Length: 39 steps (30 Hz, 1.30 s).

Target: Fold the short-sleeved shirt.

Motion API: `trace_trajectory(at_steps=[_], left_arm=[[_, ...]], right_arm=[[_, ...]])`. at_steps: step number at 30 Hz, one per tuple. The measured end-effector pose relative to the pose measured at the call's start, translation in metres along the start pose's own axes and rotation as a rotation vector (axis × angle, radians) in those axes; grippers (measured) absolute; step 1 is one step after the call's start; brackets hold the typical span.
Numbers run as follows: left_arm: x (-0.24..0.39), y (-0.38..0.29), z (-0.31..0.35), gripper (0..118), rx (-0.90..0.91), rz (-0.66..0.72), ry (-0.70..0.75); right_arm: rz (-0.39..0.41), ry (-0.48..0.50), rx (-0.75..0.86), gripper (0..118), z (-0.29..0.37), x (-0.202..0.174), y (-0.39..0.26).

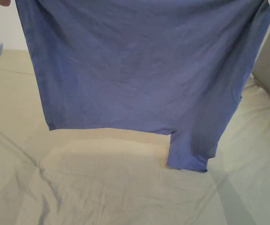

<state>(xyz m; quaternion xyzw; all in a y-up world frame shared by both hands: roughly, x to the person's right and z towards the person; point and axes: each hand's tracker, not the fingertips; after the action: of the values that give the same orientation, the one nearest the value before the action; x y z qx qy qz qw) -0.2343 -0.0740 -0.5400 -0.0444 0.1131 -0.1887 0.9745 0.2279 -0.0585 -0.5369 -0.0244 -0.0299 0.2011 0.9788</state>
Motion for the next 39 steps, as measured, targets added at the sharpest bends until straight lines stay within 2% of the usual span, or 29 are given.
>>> trace_trajectory(at_steps=[6,12,14,18,22,27,30,33,34,37,39], left_arm=[[0.027,-0.065,-0.014,6,-0.099,-0.065,-0.049],[0.054,-0.156,0.019,6,-0.219,-0.087,-0.111],[0.063,-0.188,0.033,6,-0.283,-0.088,-0.134],[0.08,-0.253,0.085,6,-0.405,-0.174,-0.223],[0.089,-0.318,0.15,6,-0.534,-0.229,-0.284],[0.087,-0.387,0.224,6,-0.71,-0.271,-0.365],[0.084,-0.409,0.259,6,-0.769,-0.314,-0.402],[0.075,-0.413,0.291,6,-0.774,-0.341,-0.416],[0.071,-0.412,0.3,6,-0.779,-0.333,-0.42],[0.063,-0.41,0.323,6,-0.804,-0.345,-0.441],[0.06,-0.411,0.334,6,-0.857,-0.386,-0.484]], right_arm=[[0.032,0.056,-0.119,16,-0.018,-0.035,-0.064],[-0.018,0.157,-0.25,16,0.008,-0.068,-0.147],[-0.037,0.187,-0.309,16,0.026,-0.076,-0.178],[-0.077,0.236,-0.41,16,0.082,-0.098,-0.235],[-0.012,0.274,-0.47,16,0.15,-0.123,-0.282],[0.046,0.395,-0.613,16,0.231,-0.145,-0.342],[0.04,0.469,-0.735,16,0.265,-0.153,-0.37],[0.157,0.496,-0.815,16,0.293,-0.157,-0.382],[0.168,0.505,-0.836,16,0.302,-0.156,-0.384],[0.083,0.56,-0.919,16,0.321,-0.144,-0.384],[0.064,0.569,-0.961,16,0.333,-0.138,-0.384]])
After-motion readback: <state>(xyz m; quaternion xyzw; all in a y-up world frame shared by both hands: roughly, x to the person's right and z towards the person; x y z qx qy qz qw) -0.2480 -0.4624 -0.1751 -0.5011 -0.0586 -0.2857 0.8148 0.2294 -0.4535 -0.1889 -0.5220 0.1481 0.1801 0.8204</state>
